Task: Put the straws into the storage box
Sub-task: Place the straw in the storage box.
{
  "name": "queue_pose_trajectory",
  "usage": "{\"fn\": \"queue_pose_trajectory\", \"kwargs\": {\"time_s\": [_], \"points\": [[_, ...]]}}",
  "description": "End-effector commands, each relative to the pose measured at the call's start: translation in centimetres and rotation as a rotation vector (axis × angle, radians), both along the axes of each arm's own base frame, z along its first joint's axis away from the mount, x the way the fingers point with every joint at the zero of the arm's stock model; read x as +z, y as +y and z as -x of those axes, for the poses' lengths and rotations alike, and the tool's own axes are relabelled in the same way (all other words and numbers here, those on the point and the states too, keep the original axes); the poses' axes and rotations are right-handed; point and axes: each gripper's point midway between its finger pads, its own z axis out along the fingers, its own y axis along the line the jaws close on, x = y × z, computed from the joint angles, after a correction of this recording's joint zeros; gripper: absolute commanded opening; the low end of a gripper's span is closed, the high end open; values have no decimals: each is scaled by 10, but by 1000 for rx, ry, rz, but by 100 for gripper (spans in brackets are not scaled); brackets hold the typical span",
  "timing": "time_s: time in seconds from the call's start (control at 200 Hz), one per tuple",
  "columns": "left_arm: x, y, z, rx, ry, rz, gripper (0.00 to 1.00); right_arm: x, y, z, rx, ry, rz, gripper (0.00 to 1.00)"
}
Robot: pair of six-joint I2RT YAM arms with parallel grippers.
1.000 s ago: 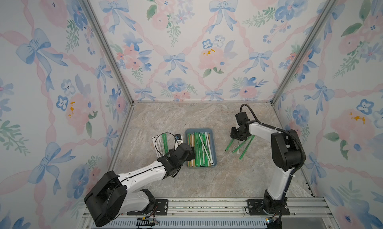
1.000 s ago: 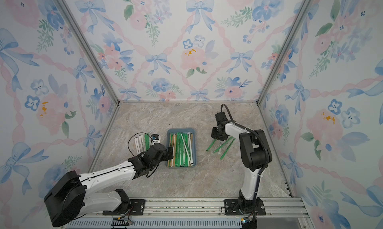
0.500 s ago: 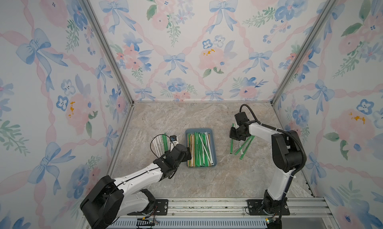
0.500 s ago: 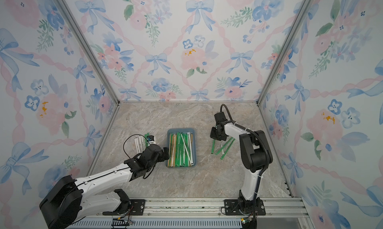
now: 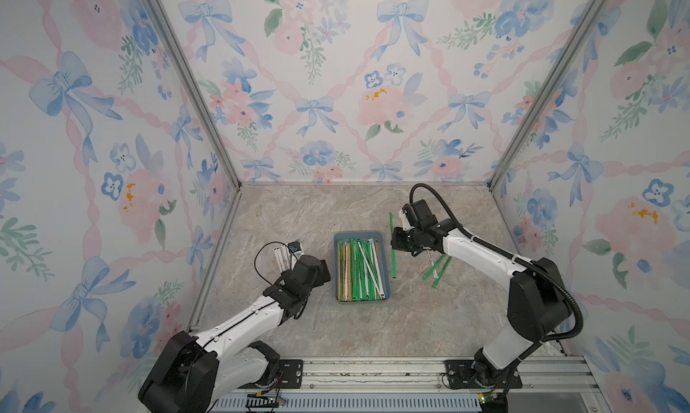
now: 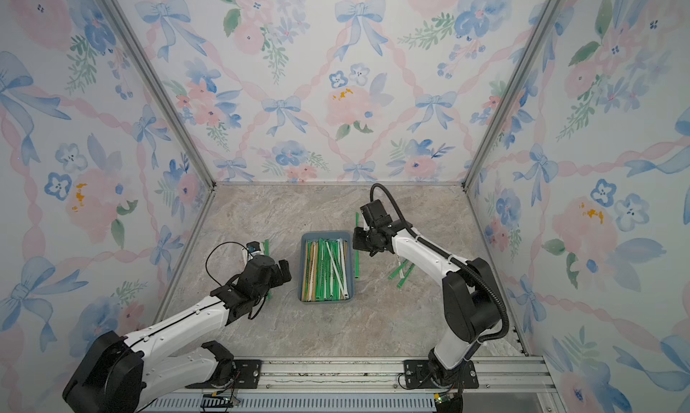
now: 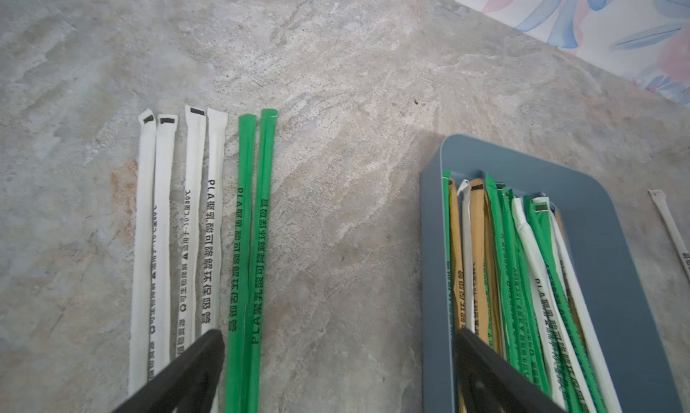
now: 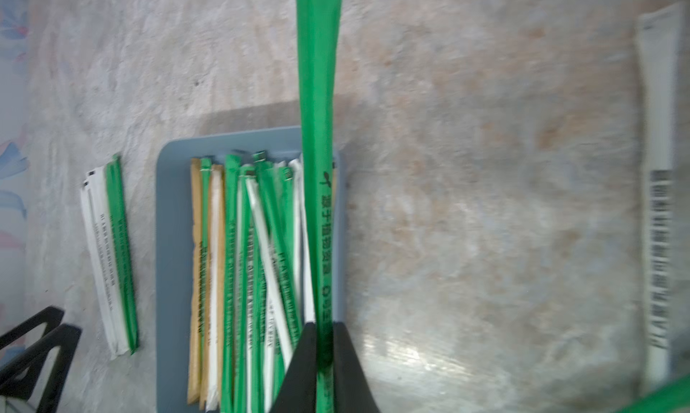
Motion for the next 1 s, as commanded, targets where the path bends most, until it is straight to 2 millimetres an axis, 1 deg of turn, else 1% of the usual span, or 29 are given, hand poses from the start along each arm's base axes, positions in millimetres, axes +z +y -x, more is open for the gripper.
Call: {"fn": "queue_pose_trajectory", "kwargs": {"time_s": [0.0,0.09,0.18,0.325,0.515,0.61,0.69,0.81,0.91,0.995], "points": [[-19,8,5,-14,77,-15,97,-6,27,15,37,29,-41,12],[-25,11,5,-8,102,4,93,-20,46,24,83,50,-36,12],[-29,16,6,12,113,15,90,-34,54,28,101,72,-18,12],[-31,24,7,37,116,20,86,-55,56,29,106,110,2,12],[-35,28,8,52,127,19,81,-69,57,34,116,139,37,12],[-35,28,6,52,132,10,77,-76,54,37,114,151,58,14],[-36,28,4,54,138,5,71,-75,52,37,109,146,61,21],[-39,28,2,54,149,-7,60,-65,50,36,103,121,59,35],[-41,29,1,54,160,-15,51,-55,48,35,105,95,57,42],[-43,30,-1,59,165,-19,42,-47,44,33,102,69,59,43]]}}
